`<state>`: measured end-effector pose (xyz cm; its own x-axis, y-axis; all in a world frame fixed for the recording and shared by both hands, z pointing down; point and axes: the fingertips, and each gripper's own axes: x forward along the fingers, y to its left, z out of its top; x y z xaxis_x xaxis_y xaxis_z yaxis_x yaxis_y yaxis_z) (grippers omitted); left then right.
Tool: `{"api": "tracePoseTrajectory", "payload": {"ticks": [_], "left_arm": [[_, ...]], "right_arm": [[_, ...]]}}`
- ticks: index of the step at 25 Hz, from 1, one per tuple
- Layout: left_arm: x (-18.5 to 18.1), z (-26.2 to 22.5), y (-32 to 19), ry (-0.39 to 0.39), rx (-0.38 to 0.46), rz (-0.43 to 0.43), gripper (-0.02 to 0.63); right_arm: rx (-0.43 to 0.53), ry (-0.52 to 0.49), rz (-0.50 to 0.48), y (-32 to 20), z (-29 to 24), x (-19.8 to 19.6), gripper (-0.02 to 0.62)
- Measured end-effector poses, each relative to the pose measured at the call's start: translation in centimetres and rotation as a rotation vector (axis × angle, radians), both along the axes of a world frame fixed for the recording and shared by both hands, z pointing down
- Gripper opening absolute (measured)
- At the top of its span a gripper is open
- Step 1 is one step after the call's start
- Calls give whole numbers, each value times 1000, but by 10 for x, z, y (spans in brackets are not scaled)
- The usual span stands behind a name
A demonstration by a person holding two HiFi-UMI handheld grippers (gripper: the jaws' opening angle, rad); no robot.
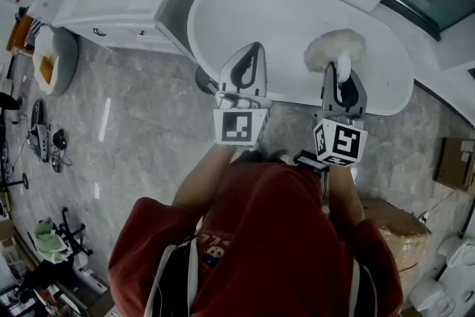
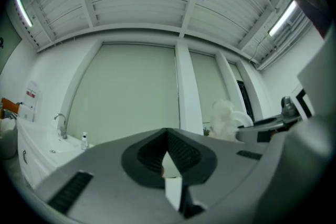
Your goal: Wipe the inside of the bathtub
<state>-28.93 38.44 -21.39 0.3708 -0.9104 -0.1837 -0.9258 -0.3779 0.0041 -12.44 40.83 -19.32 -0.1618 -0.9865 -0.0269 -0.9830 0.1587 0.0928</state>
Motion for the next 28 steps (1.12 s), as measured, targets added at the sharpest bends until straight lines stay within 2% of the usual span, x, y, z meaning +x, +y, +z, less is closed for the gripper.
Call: {"api": "tracePoseTrajectory", "payload": {"ticks": [7,13,21,28], "left_arm": [[-35,7,-11,10,-5,13,14],[-48,18,-29,4,-18,1,14],[-30,26,-67,-6,-20,-21,14],[8,25,-119,-25,-3,-41,14]], "right_arm": [[-19,20,1,-9,10,-39,94],[-40,14,13,-21,20,-45,94],[-37,-5,1,-62,31,-29,94],[-43,-37,-8,-121,38,8,94]]}}
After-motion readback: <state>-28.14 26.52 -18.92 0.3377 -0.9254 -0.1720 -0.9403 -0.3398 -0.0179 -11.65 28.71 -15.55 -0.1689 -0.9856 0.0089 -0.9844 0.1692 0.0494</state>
